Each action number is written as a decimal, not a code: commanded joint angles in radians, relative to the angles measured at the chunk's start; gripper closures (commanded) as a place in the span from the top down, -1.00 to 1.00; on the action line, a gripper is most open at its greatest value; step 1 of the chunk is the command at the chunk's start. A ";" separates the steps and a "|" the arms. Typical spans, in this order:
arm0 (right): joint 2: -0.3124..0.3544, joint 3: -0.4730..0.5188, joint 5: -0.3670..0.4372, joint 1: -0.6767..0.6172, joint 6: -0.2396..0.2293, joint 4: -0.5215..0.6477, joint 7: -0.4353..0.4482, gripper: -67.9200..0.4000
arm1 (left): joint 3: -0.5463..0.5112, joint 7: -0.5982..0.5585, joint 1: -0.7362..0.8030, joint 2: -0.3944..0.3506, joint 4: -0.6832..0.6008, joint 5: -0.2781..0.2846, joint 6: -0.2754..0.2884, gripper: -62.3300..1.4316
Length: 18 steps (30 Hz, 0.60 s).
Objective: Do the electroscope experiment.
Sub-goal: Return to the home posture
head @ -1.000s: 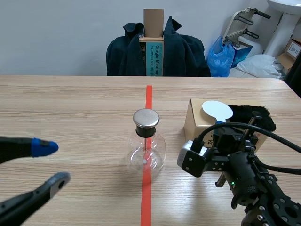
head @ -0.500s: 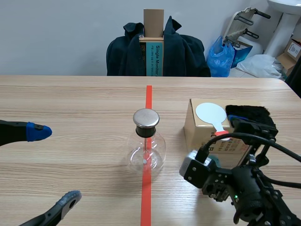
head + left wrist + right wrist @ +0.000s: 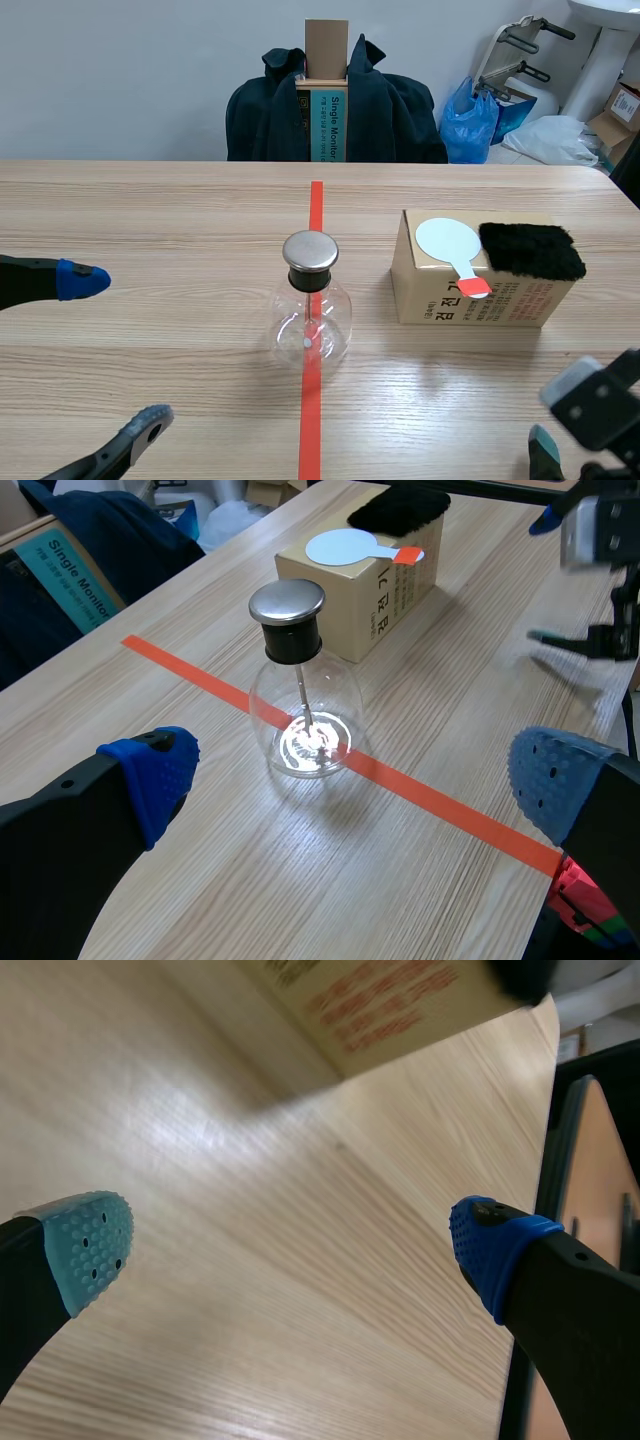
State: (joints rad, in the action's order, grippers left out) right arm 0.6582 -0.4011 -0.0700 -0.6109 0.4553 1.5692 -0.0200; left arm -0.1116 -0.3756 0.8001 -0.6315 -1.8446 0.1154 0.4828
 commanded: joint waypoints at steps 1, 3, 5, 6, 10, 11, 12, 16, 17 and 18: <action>0.065 0.010 0.079 0.029 0.010 0.082 0.039 1.00 | 0.005 -0.018 -0.005 0.005 -0.004 0.010 0.002 1.00; 0.140 0.015 0.225 0.031 0.010 0.154 0.077 1.00 | 0.005 -0.017 -0.005 0.005 -0.004 0.010 0.002 1.00; 0.203 0.034 0.354 0.032 0.007 0.229 0.115 1.00 | 0.005 -0.018 -0.006 0.005 -0.004 0.000 0.002 1.00; 0.228 0.046 0.408 0.032 0.007 0.263 0.134 1.00 | 0.005 -0.017 -0.006 0.005 -0.004 -0.003 0.002 1.00; 0.302 0.105 0.550 0.032 -0.051 0.373 0.208 1.00 | 0.005 -0.018 -0.006 0.005 -0.004 -0.005 0.002 1.00; 0.315 0.119 0.570 0.032 -0.080 0.393 0.221 1.00 | 0.005 -0.021 -0.006 0.005 -0.004 -0.005 0.002 1.00; 0.327 0.133 0.585 0.032 -0.113 0.411 0.231 1.00 | 0.005 -0.023 -0.006 0.005 -0.004 -0.005 0.002 1.00; 0.353 0.178 0.597 0.032 -0.254 0.461 0.261 1.00 | 0.005 -0.024 -0.006 0.005 -0.004 -0.005 0.002 1.00; 0.352 0.187 0.595 0.032 -0.281 0.469 0.267 1.00 | 0.005 -0.024 -0.006 0.005 -0.004 -0.005 0.002 1.00; 0.352 0.192 0.594 0.032 -0.307 0.477 0.280 1.00 | 0.005 -0.024 -0.006 0.005 -0.004 -0.005 0.002 1.00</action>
State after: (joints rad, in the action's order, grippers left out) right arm 1.0111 -0.2161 0.5243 -0.5934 0.1490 2.0411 0.2371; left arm -0.1116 -0.3798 0.8001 -0.6315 -1.8435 0.1009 0.4828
